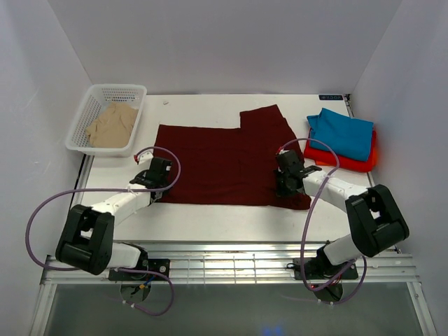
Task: Fold and stack the t-shirts
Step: Fold the tshirt
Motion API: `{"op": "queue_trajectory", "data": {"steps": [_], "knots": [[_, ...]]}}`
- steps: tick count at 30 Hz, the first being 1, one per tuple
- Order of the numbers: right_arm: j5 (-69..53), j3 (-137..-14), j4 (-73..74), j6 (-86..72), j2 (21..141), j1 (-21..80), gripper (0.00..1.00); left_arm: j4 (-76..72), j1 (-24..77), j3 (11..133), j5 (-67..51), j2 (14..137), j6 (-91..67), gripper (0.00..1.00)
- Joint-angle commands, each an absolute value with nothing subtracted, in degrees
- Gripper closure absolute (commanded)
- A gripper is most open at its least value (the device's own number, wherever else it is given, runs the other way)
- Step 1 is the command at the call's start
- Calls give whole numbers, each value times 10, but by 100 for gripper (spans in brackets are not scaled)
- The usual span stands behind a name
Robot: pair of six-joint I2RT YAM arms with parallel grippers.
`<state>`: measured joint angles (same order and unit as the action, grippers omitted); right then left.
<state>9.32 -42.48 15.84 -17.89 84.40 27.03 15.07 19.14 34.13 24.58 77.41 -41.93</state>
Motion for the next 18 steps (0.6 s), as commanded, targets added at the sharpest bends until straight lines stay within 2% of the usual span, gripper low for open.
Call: {"op": "queue_trajectory", "data": {"steps": [1,2,3,4,6,7,10,11,14,18], "knots": [[124,-467,257,-189,823,279,90,171,191,395,254,717,-416,89],[132,-508,261,-179,823,279,87,171,190,427,258,712,-411,82],[141,-533,264,-171,830,279,83,169,190,445,266,709,-406,57],[153,-559,264,-164,837,279,69,164,190,464,285,718,-397,40],[163,-645,263,-137,877,275,57,148,189,525,306,746,-358,9],[170,-675,263,-128,894,273,48,144,185,549,318,766,-344,7],[182,-796,261,-98,985,258,44,143,160,652,310,878,-299,7],[185,-827,257,-90,1011,251,44,145,152,677,297,935,-291,8],[185,-955,257,-61,1114,231,49,125,122,750,257,1004,-260,14],[179,-1106,237,-28,1257,201,55,90,91,802,216,1099,-232,15]]}}
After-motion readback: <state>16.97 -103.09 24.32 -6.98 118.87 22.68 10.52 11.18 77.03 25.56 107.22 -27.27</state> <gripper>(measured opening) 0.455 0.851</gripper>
